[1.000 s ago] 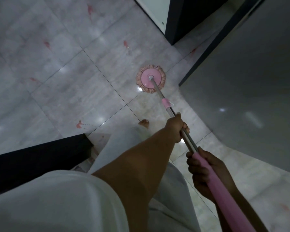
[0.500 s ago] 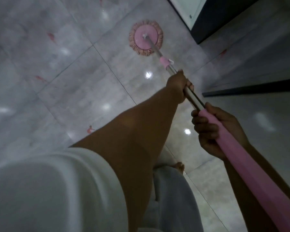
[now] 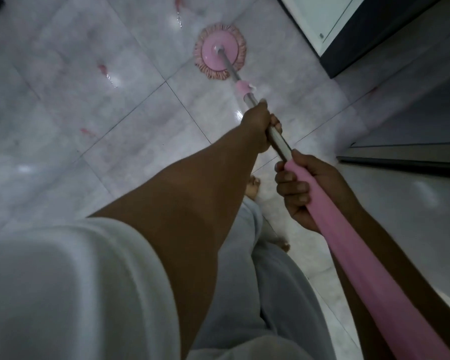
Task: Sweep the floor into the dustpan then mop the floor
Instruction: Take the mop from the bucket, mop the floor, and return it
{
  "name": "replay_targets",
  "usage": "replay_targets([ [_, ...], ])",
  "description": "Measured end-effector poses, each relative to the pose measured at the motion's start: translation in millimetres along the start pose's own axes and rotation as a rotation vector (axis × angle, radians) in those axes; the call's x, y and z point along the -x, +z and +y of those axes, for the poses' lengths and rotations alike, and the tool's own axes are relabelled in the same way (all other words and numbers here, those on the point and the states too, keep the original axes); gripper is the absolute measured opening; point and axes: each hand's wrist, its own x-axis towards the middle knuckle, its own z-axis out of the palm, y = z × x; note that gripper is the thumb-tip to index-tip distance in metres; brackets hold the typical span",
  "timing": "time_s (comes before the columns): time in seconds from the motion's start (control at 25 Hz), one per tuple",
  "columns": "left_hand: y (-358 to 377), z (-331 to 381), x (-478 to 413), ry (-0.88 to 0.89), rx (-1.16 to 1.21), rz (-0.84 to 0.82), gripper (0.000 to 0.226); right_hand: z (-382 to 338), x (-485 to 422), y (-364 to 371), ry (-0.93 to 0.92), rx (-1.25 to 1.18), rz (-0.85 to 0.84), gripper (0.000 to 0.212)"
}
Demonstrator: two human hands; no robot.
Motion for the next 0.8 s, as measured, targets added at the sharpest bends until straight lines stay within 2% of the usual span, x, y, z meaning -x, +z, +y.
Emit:
replay_targets([
  [0.24,-49,-60,37,-0.015,0.055,0.107,0.03,57,20,-22,0.119,0.152,0.057,0.024],
  [0.44,-29,-139,59,-0.079,-0.032,0.14,0.05,97,77,-79,0.06,-0.066,0.008,0.023],
  [0.64,31,-222,83,-0.136,-0.168,0.049,0.044,124,162,-147,-0.049,-0.237,-0.008,0.026],
  [0.8,78,-281,112,-0.199,-0.378,-0.057,0.042,163,218,-174,-0.226,-0.453,-0.028,0.039],
])
